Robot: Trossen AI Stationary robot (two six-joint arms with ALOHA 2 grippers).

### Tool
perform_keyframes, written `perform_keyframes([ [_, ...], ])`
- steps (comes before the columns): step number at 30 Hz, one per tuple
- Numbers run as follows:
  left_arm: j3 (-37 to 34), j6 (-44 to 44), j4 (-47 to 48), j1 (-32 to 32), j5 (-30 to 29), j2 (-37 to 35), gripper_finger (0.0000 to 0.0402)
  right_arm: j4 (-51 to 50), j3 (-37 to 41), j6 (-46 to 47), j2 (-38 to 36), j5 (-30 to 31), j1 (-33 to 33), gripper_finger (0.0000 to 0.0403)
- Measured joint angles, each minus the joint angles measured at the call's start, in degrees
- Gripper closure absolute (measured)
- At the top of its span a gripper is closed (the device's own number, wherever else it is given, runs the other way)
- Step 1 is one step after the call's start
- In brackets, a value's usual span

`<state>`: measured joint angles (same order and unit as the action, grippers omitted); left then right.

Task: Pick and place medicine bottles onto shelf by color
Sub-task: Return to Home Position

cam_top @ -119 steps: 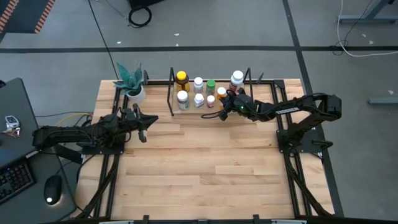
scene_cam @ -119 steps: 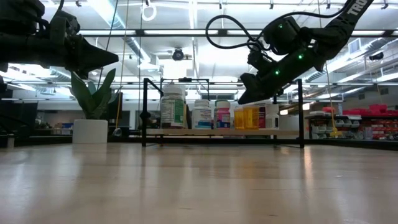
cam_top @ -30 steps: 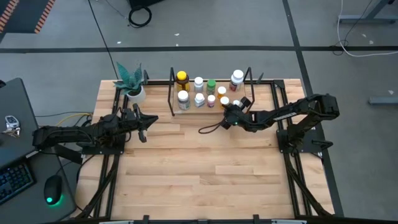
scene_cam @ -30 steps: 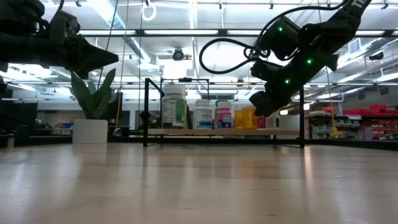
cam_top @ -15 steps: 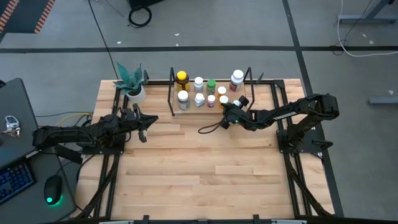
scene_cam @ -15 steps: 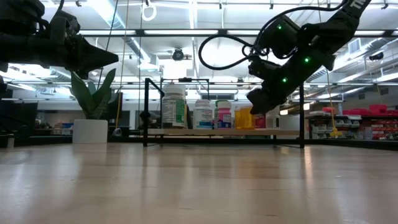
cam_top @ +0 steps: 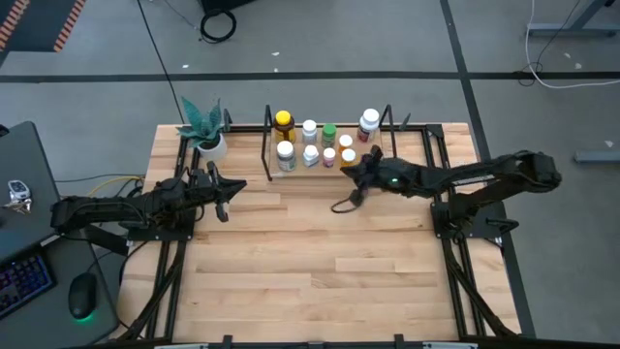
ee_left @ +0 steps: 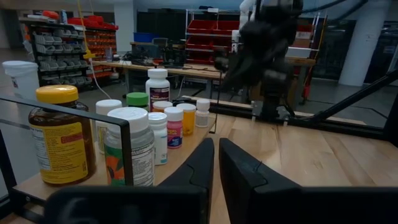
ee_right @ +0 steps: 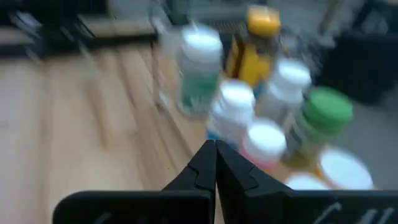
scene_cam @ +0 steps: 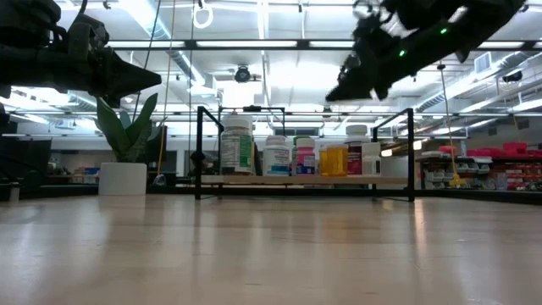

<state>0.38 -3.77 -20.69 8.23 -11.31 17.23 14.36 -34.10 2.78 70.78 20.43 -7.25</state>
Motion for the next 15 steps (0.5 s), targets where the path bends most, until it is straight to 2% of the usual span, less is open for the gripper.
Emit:
perform_keyframes([
  [5, 0.02, 0.0, 0.0, 0.01, -0.01, 0.0, 0.0368, 11.92, 8.48, -3.28, -9.53, -6.61, 0.09, 0.0395],
  [11, 0.0, 0.0, 0.0, 0.01, 0.0, 0.0, 0.0363, 27.73, 21.69, -1.85, -19.86, -12.23, -0.13, 0.0397],
  [15, 0.02, 0.0, -0.02, 0.02, 0.0, 0.0, 0.0367, 34.55, 27.79, -1.34, -24.51, -17.05, 0.09, 0.0397],
])
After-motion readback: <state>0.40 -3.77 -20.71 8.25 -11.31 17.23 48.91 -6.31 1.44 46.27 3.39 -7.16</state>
